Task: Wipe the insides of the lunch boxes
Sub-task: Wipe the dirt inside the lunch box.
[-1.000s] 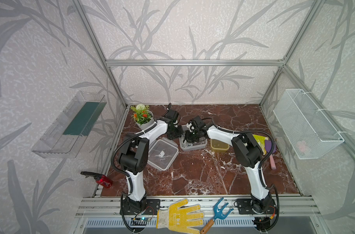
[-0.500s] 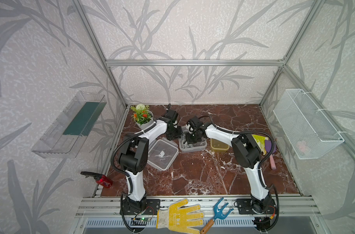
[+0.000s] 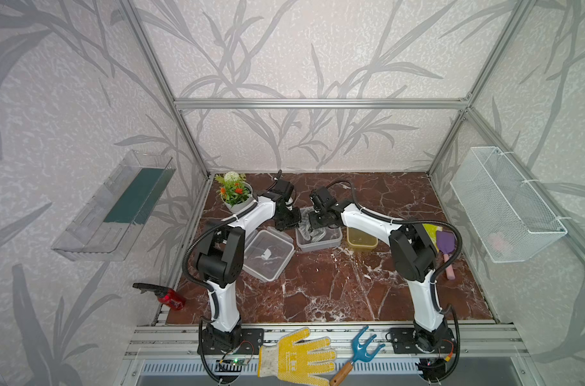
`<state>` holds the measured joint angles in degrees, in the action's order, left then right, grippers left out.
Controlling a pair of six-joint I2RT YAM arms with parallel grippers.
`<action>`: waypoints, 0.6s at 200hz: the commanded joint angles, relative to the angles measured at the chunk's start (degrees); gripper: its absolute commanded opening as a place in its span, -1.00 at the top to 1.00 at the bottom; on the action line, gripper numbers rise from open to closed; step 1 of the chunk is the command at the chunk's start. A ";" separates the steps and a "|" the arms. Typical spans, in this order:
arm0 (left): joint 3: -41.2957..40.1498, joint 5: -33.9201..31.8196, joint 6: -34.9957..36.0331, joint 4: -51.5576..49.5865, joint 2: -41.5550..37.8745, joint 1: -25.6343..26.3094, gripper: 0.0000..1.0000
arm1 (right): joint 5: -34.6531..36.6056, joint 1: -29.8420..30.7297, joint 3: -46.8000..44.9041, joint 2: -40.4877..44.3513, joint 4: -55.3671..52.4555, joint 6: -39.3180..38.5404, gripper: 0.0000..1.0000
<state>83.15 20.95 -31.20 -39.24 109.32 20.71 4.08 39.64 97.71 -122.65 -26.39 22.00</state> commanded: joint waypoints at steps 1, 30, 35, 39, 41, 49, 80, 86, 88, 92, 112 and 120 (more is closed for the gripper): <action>1.98 1.37 1.40 -2.49 0.21 0.47 0.83 | 3.54 -0.25 2.66 -2.02 0.26 0.57 1.00; 0.61 -0.73 1.12 -2.24 -1.58 -0.29 0.77 | 8.28 -2.10 0.71 -0.69 -4.72 -1.26 1.00; 0.56 -0.90 0.90 -2.06 -1.77 -0.40 0.74 | 8.40 -2.57 -0.33 -0.02 -4.81 -1.14 1.00; 0.62 -0.88 0.80 -1.90 -1.90 -0.41 0.71 | 8.40 -2.90 -1.30 0.66 -4.60 -1.12 1.00; 0.74 -0.84 0.79 -1.83 -1.91 -0.41 0.69 | 8.40 -3.01 -1.89 0.92 -4.41 -1.09 1.00; 1.30 -0.56 0.71 -1.71 -1.87 -0.41 0.53 | 8.40 -3.16 -3.58 2.45 -3.26 -1.84 1.00; 2.99 0.37 0.67 -2.15 -1.20 -0.14 0.25 | 8.69 -2.36 -2.76 3.43 -4.40 -4.27 1.00; 3.05 0.64 0.73 -2.15 -1.10 -0.06 0.23 | 8.82 -1.95 -2.41 3.36 -4.54 -4.56 1.00; 2.95 0.60 0.80 -2.20 -1.05 -0.06 0.22 | 8.84 -1.83 -2.30 3.27 -4.41 -4.70 1.00; 2.83 0.58 0.81 -2.16 -1.15 -0.06 0.22 | 8.78 -1.49 -2.22 3.21 -4.11 -5.08 1.00; 1.06 0.23 0.96 -1.77 -1.89 -0.06 0.20 | 10.52 0.46 -0.52 2.20 -3.49 -7.19 1.00; -0.08 0.02 0.98 -1.63 -2.34 0.16 0.20 | 11.81 1.18 0.45 1.69 -3.44 -8.05 1.00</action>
<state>84.44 21.10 -30.61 -39.88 109.16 20.58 12.51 38.17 94.80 -122.08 -29.78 17.28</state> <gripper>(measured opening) 0.399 0.057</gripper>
